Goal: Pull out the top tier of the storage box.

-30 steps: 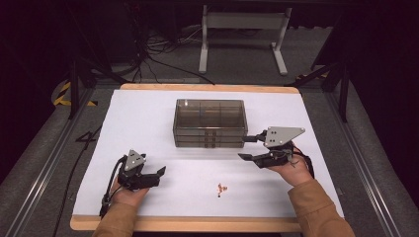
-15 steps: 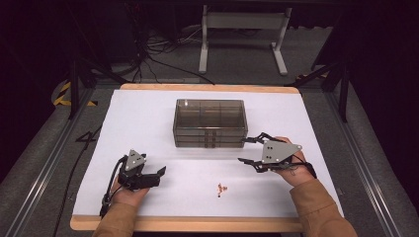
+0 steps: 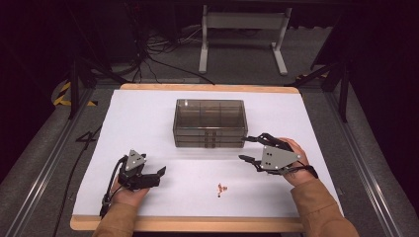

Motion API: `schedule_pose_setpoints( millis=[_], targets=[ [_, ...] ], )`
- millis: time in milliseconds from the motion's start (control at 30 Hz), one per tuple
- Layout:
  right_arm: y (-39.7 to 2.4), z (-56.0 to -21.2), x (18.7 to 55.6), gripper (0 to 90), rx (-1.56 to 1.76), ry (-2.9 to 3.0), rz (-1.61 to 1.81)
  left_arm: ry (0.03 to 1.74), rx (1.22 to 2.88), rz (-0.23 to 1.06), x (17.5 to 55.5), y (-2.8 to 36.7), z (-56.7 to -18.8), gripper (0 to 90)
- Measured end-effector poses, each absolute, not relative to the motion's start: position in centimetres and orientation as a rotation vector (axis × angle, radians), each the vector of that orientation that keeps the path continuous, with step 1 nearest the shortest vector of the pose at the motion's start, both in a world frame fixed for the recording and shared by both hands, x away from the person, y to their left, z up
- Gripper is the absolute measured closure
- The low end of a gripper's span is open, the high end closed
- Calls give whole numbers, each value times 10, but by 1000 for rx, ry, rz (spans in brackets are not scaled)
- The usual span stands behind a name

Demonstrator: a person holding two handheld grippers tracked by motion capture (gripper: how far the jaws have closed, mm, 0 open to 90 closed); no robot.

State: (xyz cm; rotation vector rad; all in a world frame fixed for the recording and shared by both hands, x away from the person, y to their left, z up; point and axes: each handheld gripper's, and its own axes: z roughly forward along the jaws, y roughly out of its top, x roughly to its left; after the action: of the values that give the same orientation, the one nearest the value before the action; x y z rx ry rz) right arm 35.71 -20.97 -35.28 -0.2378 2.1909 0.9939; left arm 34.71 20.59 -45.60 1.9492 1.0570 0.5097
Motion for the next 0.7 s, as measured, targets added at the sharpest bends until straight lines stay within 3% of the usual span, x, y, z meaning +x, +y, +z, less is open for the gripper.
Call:
schedule_pose_setpoints(
  millis=[700],
  targets=[
    [-198,-352,340,539,-311,1986,790,1053,1944,502,347,207,-456,145]
  ],
)
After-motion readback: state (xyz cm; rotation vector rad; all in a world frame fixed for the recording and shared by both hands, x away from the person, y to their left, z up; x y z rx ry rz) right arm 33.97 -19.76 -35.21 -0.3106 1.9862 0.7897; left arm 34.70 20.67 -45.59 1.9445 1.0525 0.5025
